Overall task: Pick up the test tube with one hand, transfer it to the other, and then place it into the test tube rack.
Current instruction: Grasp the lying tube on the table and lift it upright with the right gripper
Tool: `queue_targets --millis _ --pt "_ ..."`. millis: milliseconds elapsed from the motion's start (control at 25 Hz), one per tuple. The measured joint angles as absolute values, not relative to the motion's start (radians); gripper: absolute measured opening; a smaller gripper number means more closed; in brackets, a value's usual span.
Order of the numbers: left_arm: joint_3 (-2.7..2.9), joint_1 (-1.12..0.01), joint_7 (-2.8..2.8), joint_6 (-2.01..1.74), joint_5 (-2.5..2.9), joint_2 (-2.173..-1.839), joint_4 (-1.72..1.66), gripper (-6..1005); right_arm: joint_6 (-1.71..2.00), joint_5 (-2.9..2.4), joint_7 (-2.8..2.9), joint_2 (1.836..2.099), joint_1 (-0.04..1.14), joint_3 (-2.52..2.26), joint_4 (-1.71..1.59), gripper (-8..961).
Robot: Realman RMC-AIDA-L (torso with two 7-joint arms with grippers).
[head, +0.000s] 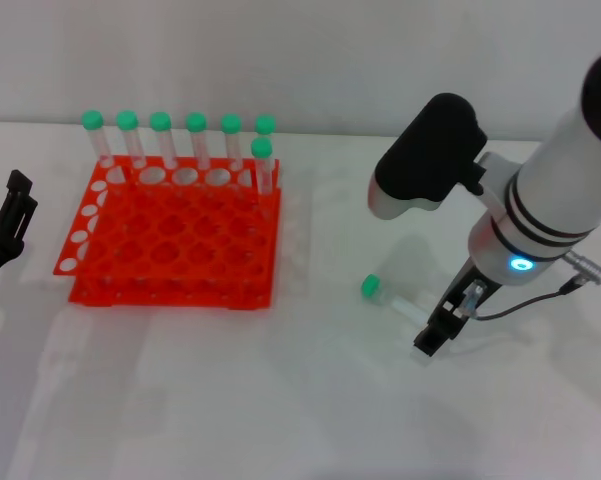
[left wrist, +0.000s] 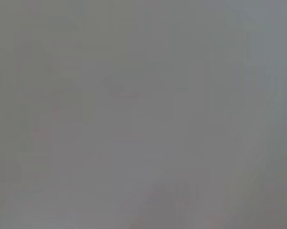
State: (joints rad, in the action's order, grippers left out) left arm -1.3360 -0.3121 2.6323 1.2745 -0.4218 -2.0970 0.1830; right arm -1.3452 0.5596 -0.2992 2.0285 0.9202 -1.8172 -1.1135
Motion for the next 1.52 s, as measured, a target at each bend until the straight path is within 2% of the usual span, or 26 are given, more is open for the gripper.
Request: queue_targets --millis 280,880,1240,1520 --pt "-1.336 -0.313 2.632 1.274 -0.423 -2.097 0.184 718 -1.306 0.628 -0.299 2.028 0.993 -1.849 -1.002 785" --pt "-1.336 -0.314 2.632 1.273 -0.416 -2.095 0.186 706 -1.244 0.651 -0.288 2.028 1.032 -1.863 -0.89 475" --pt "-1.336 -0.314 2.632 1.273 -0.417 -2.095 0.181 700 -1.229 0.676 -0.294 2.028 1.032 -1.865 -0.854 467" --pt "-1.336 -0.31 2.632 1.276 -0.416 -2.096 0.183 694 -1.226 0.677 -0.296 2.028 1.032 -1.869 -0.849 314"
